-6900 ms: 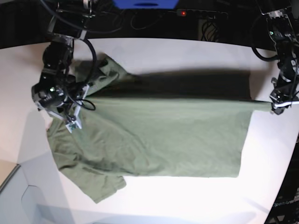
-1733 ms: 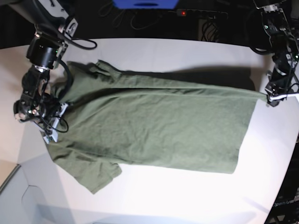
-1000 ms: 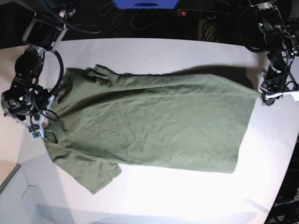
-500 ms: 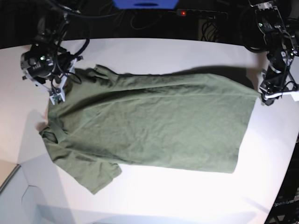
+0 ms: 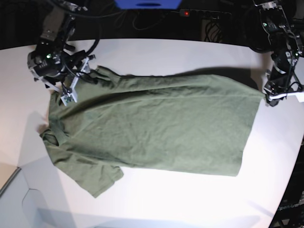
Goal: Layout the t-shirt on the table in an organized manner, then fold the t-shirt properly
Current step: 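Grasp the shirt edge with the right gripper and pull it outward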
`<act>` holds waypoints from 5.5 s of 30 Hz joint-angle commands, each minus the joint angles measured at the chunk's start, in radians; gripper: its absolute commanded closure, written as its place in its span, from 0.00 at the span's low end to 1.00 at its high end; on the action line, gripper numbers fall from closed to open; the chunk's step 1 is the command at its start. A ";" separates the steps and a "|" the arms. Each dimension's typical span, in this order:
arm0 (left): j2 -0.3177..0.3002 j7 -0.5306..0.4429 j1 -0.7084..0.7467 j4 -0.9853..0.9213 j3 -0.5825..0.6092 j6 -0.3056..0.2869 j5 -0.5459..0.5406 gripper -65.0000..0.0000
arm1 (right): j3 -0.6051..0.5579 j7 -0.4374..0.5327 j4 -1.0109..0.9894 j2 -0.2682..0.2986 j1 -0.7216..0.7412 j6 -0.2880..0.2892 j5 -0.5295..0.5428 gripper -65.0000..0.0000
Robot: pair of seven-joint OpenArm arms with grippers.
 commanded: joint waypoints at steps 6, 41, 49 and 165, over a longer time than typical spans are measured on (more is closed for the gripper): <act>-0.013 -0.014 -0.004 0.021 -0.007 0.002 -0.014 1.00 | 0.003 0.009 0.015 0.009 0.018 -0.001 0.009 0.35; -0.014 -0.014 -0.015 0.020 -0.007 0.002 -0.014 1.00 | -0.166 0.064 0.102 -0.025 -0.123 -0.001 0.038 1.00; -0.014 -0.014 -0.015 0.020 -0.007 0.002 -0.014 1.00 | -0.139 0.055 0.101 0.030 -0.094 -0.001 0.035 0.76; -0.020 -0.014 -0.029 0.021 -0.008 0.002 -0.014 1.00 | -0.001 0.233 -0.007 0.086 -0.252 -0.001 0.041 0.45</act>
